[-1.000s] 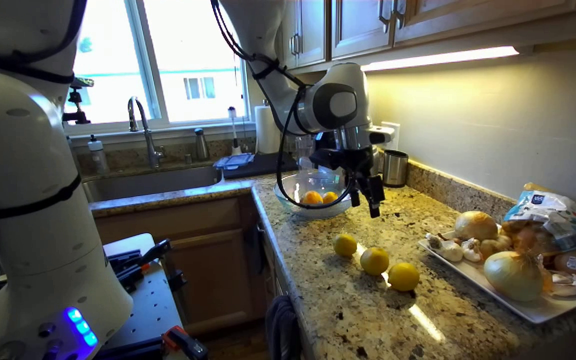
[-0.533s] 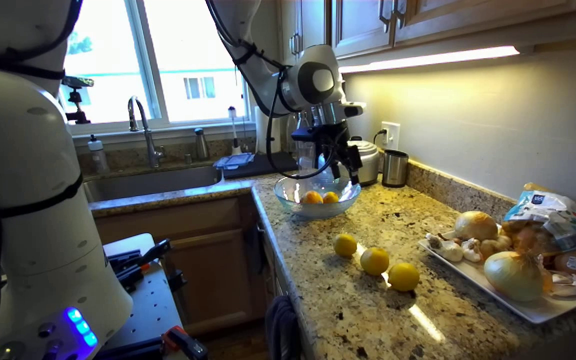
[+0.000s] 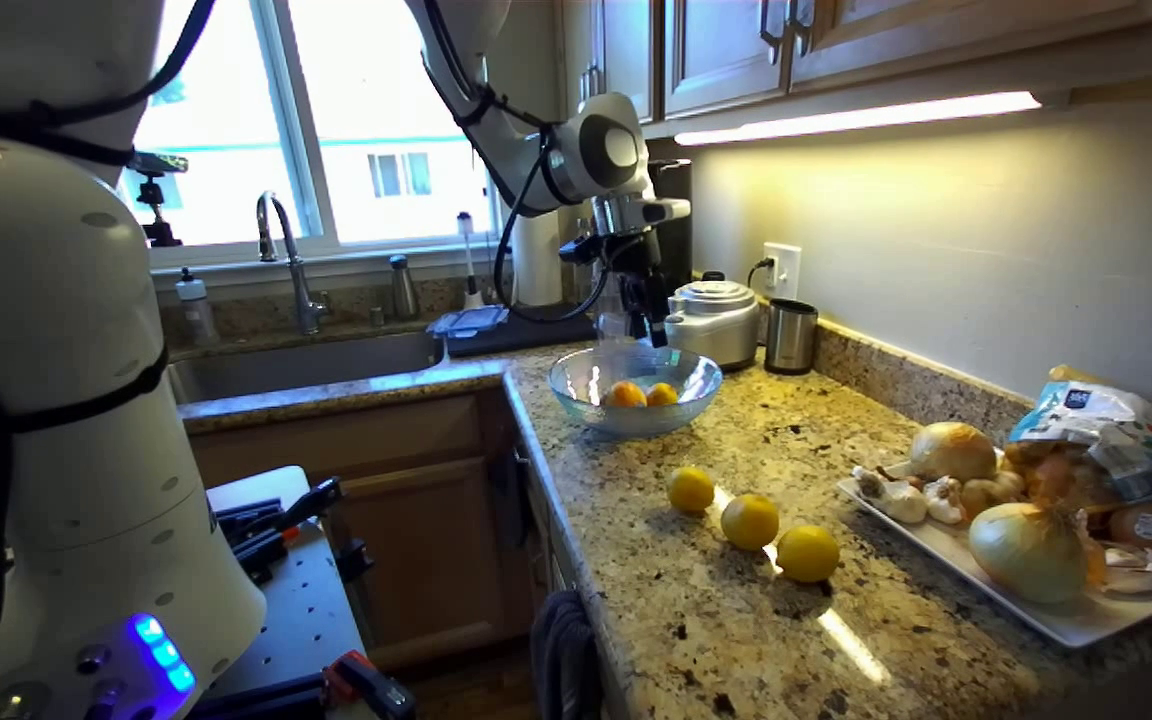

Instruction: Take the fruits on the bowl and put them on the counter

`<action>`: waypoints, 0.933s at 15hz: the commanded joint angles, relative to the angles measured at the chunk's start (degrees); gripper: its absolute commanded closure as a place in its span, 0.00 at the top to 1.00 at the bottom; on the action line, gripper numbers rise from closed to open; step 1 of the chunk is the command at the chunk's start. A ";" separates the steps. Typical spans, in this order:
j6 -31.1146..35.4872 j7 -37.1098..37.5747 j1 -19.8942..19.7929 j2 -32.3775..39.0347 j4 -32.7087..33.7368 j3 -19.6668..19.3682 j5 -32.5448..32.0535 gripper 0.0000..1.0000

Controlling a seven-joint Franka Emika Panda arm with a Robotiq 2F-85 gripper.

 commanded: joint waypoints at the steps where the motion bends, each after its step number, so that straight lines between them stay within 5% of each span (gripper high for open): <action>1: -1.38 3.28 -0.05 4.70 5.21 2.00 0.69 1.00; 10: -0.17 1.40 0.35 8.46 7.89 2.82 0.59 1.00; 14: 5.29 -1.20 -1.50 11.19 8.81 4.42 3.58 1.00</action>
